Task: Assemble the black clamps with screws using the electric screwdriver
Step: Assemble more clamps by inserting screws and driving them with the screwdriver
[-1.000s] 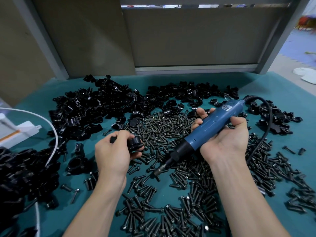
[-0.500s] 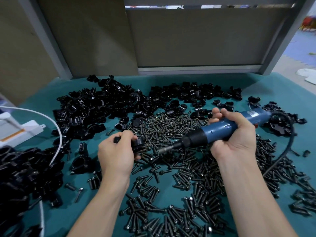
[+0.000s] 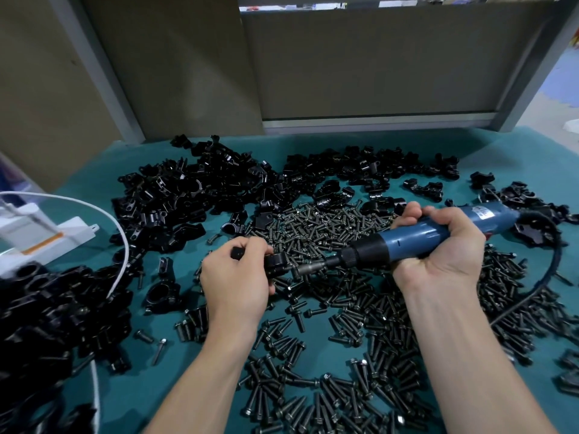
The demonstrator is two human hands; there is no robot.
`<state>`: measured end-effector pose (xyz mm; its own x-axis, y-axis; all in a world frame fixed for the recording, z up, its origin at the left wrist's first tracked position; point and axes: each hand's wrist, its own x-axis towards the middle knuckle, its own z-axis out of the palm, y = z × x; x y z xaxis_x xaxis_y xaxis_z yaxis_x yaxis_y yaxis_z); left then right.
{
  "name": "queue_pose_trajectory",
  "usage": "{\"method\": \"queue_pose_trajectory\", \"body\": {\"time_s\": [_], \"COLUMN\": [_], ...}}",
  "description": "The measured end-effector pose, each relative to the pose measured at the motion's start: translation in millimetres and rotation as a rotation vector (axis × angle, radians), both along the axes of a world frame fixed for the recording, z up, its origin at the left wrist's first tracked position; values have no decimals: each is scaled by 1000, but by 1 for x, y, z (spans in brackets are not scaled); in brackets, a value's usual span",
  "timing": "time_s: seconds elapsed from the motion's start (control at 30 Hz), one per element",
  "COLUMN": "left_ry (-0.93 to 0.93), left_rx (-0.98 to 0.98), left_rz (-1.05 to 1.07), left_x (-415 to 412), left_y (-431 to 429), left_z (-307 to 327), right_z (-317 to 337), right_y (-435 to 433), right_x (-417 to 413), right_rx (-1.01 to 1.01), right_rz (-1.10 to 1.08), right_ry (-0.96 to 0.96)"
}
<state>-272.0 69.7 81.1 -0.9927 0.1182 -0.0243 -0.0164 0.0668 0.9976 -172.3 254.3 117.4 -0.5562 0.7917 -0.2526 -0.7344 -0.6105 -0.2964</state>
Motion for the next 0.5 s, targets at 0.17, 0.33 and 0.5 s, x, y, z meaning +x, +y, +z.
{"method": "queue_pose_trajectory", "body": {"time_s": [0.17,0.33,0.5], "left_ry": [12,14,42], "left_rx": [4,-2,-17], "left_rz": [10,7,-7], "left_x": [-2,-3,-2], "left_y": [-1,-1,0], "left_z": [-3,-5,-7], "right_z": [-1,-1,0], "right_y": [-1,-1,-3], "right_x": [2,2,0], "right_rx": [1,8,15], "right_rz": [39,26,37], "right_ry": [3,15,7]}}
